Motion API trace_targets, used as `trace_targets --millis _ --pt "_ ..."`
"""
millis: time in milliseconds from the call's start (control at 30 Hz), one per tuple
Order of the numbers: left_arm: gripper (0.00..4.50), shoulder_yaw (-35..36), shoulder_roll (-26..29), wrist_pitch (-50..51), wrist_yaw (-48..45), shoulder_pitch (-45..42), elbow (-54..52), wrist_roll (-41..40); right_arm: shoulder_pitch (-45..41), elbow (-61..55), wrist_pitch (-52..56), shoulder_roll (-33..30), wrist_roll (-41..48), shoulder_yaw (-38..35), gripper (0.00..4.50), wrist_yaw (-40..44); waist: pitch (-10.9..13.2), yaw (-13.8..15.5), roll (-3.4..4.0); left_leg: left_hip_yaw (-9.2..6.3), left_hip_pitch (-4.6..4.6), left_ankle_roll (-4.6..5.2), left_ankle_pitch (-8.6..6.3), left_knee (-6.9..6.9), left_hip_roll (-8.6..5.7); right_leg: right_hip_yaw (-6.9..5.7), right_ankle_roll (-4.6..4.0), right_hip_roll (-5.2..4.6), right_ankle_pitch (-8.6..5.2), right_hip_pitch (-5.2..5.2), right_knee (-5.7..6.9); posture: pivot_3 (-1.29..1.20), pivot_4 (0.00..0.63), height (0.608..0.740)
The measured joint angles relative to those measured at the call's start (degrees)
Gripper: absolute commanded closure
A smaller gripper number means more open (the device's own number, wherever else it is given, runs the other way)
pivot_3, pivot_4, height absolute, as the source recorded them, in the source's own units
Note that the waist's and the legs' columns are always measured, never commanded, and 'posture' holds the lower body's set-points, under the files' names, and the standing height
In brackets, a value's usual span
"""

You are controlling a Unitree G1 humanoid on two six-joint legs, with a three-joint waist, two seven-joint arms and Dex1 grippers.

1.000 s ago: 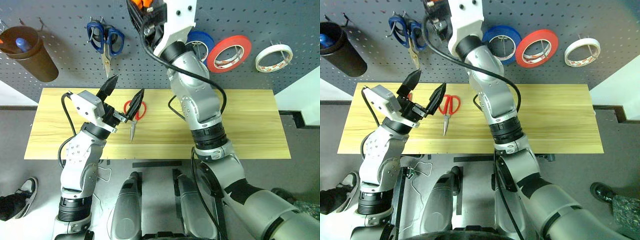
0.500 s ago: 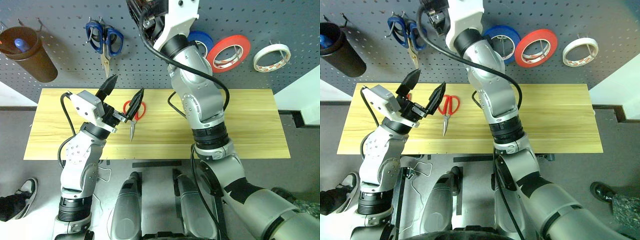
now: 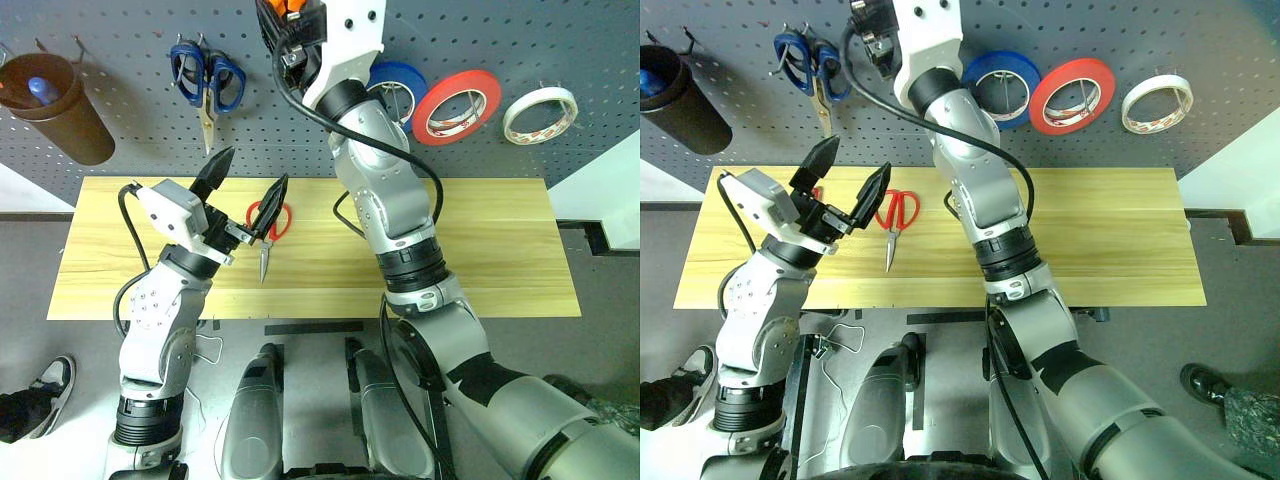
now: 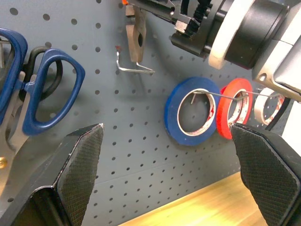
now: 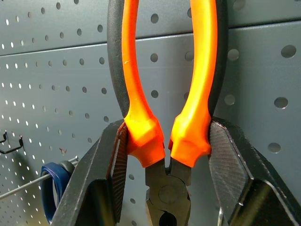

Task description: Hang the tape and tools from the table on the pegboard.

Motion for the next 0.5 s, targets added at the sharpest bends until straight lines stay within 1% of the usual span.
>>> trace_targets --millis 500 --pt "0.00 0.1 0.6 1.5 1.2 1.2 -2.7 0.0 -0.8 5.7 -5.5 0.0 -0.2 -0.2 2.40 -0.6 0.0 0.1 0.00 0.00 0.01 0.00 0.00 -0.02 0.00 0.00 0.00 0.01 0.00 0.00 0.00 0.12 0.386 0.721"
